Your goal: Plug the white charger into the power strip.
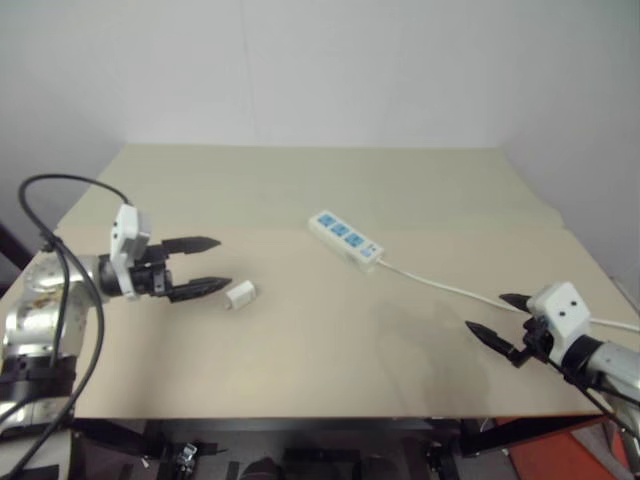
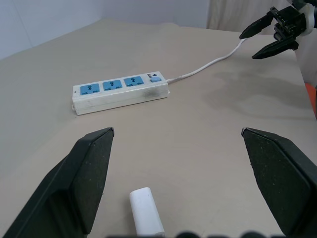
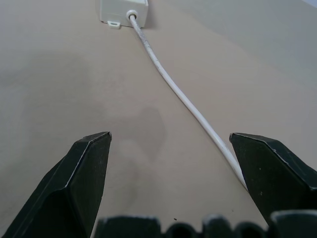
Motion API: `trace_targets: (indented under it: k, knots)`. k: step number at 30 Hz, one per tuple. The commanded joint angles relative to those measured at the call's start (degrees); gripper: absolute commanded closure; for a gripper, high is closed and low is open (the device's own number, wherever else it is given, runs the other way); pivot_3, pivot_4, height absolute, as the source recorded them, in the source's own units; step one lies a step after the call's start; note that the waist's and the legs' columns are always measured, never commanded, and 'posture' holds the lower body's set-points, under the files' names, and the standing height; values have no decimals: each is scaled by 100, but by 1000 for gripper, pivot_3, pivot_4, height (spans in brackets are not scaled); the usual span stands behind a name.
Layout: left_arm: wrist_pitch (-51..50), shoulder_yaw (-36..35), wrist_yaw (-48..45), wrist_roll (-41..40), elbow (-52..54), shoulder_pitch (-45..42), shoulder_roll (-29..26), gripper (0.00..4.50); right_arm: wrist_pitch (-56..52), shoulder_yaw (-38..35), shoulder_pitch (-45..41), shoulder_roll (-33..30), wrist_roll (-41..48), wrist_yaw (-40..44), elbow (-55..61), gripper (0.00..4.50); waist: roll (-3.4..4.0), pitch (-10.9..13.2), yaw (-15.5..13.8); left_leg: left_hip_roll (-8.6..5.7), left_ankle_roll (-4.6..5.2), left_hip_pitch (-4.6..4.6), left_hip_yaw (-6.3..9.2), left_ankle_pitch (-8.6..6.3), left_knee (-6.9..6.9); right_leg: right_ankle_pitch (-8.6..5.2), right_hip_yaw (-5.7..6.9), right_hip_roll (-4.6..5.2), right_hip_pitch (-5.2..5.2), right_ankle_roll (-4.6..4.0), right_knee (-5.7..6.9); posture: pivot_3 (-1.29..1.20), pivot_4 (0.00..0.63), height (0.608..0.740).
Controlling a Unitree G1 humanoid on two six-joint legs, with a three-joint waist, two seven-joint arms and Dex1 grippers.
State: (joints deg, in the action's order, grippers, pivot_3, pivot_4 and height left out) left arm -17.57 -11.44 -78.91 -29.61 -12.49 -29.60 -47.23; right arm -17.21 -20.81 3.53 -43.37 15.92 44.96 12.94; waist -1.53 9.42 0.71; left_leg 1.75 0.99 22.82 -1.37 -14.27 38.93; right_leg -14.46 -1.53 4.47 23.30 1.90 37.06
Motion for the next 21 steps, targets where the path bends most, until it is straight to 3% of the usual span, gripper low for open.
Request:
trace_targets:
  k: [1, 10, 14, 21]
  knots:
    - [51, -132, 21, -103, 170, -21, -52, 0, 124, -110, 8, -66, 51, 16, 59, 17, 0, 0, 0, 0, 0, 0, 0, 0, 0, 0, 0, 0, 0, 0, 0, 0, 150, 740]
    - [77, -95, 33, -74, 82, -131, -28, 0, 162, 0, -228, -34, 81, 46, -129, 17, 0, 0, 4, 0, 0, 0, 0, 0, 0, 0, 0, 0, 0, 0, 0, 0, 150, 740]
    - [120, 14, 36, -11, -3, -275, 60, 0, 308, 625, -1203, 31, -108, 193, -1041, 17, -1, 1, 48, 2, 0, -9, -5, 0, 0, 6, -10, -4, -2, -5, 1, 0, 150, 740]
    - [108, 333, 179, 155, 188, -607, 222, 0, 1100, 1763, -3341, 563, -799, 413, -3758, 17, -2, 1, 50, 6, 0, -9, -12, 0, -4, 7, -17, -10, 3, -7, -3, 0, 150, 740]
